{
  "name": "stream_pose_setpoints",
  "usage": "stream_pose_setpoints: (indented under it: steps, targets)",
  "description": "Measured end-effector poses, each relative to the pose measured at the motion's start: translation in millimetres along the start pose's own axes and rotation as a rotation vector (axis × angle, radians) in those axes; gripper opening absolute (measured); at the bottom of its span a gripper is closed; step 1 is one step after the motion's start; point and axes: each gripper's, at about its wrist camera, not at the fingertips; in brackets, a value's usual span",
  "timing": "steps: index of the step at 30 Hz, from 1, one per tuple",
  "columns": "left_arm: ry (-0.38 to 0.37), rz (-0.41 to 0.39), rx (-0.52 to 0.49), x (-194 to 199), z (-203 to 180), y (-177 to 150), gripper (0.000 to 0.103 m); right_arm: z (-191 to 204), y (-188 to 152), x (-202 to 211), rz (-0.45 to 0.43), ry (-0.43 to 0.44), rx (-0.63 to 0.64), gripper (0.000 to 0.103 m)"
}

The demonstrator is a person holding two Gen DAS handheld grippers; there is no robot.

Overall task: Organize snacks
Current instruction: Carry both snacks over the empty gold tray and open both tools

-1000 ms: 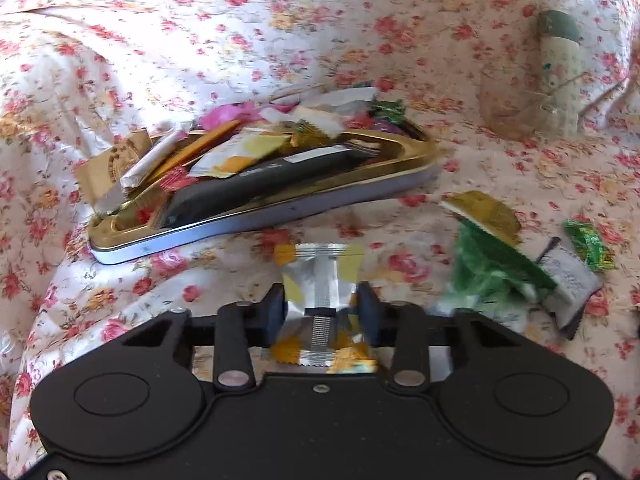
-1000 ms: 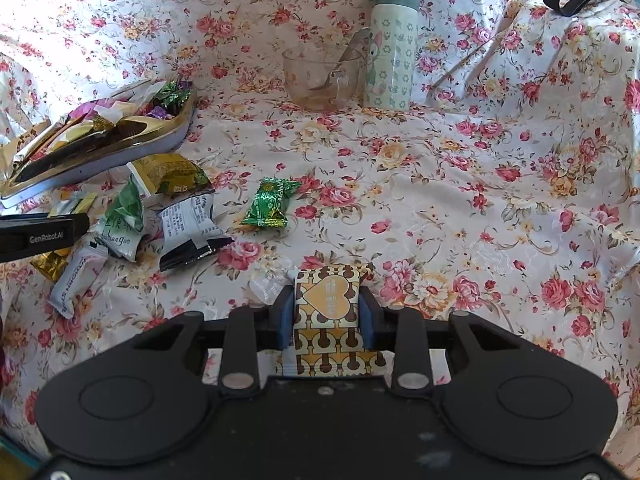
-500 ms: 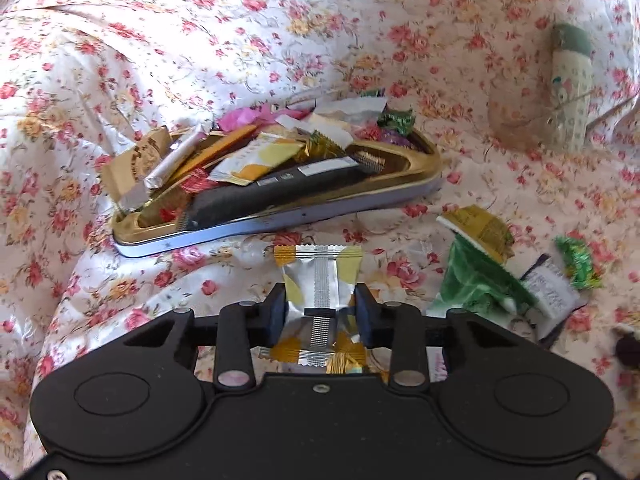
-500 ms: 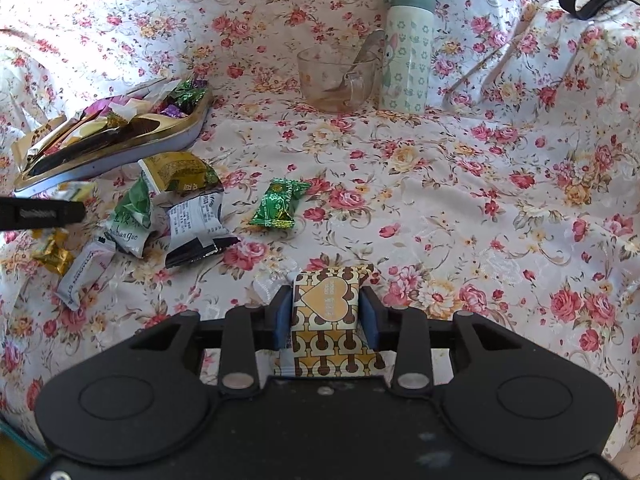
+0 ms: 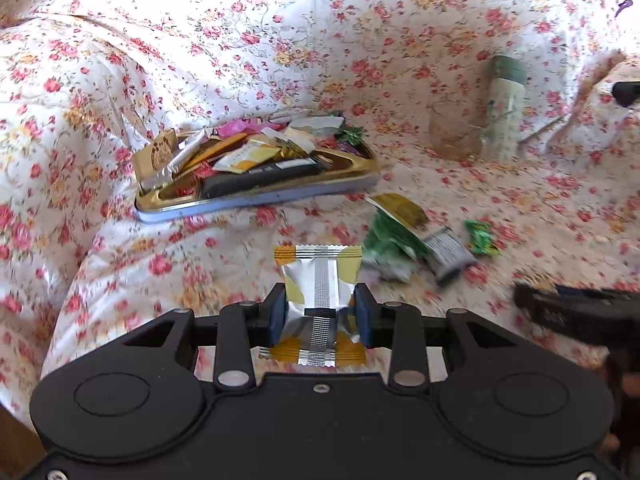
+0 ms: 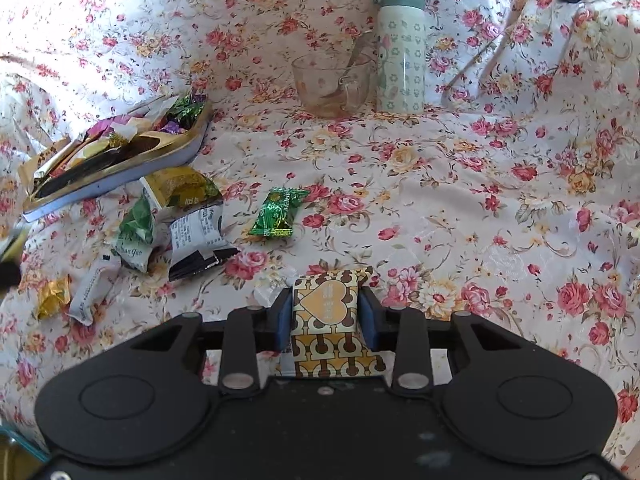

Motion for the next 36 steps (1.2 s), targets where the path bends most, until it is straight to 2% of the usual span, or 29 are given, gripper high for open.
stream_pose_setpoints:
  steps: [5,11,15,22,30,36]
  targets:
    - [-0.033,0.025,0.018,17,-4,-12,0.044,-6,1,2,-0.01,0.01,-0.03,0.032]
    - [-0.026,0.025,0.006,34,-10,-21,0.044,-14,0,12,-0.027,0.024,-0.074,0.031]
    - [-0.028,0.027,-0.008,46,-13,-24,0.044,-22,4,31,-0.04,0.082,-0.124,0.031]
    - [-0.032,0.045,-0.01,69,-17,-34,0.044,-18,1,80,-0.066,0.147,-0.097,0.031]
    - [-0.026,0.081,-0.02,94,-21,-55,0.044,-4,-31,137,-0.04,0.208,-0.031,0.032]
    - [-0.013,0.183,-0.008,98,-25,-75,0.044,1,-64,164,0.001,0.196,-0.011,0.032]
Point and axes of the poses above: each gripper's, at about its wrist camera, not at the fingertips, and x roughly against the way its jaws point, z to its left, y to its top, and after that the axes turned 3 degrees about y, right-handed
